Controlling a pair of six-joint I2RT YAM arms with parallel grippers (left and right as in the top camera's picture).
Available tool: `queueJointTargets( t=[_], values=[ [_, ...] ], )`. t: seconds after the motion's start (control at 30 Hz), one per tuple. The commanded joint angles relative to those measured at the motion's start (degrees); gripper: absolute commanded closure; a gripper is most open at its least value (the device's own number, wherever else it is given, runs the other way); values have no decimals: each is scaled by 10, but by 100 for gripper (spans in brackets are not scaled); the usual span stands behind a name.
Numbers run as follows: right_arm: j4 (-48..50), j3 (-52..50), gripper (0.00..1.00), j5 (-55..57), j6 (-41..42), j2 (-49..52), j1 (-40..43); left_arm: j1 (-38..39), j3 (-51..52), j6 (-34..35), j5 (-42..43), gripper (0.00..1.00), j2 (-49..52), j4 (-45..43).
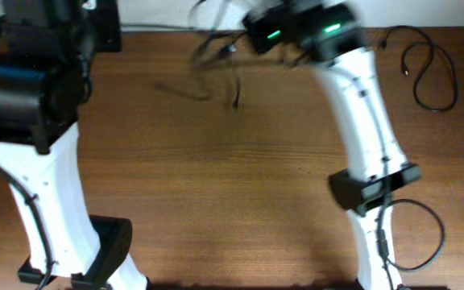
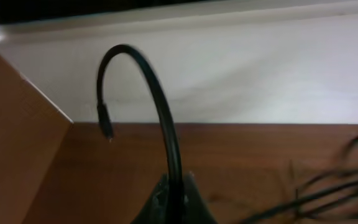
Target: Untangle cables
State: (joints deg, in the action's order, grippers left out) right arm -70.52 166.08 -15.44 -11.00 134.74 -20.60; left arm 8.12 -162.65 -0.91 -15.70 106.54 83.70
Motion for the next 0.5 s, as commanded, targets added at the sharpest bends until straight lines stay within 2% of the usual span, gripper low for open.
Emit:
queueJointTargets(
  t=[0.0,0.3,0.47],
  values=[
    [-15,-2,96,2,45,-11,140,-56,-8,1,-66,100,-65,16],
    [-20,-2,96,-9,96,-11,408,-137,-8,14,-66,100,-116,38],
    [-43,-2,96,-8,80,-11,491,-181,-7,14,-66,100,-146,37]
  ],
)
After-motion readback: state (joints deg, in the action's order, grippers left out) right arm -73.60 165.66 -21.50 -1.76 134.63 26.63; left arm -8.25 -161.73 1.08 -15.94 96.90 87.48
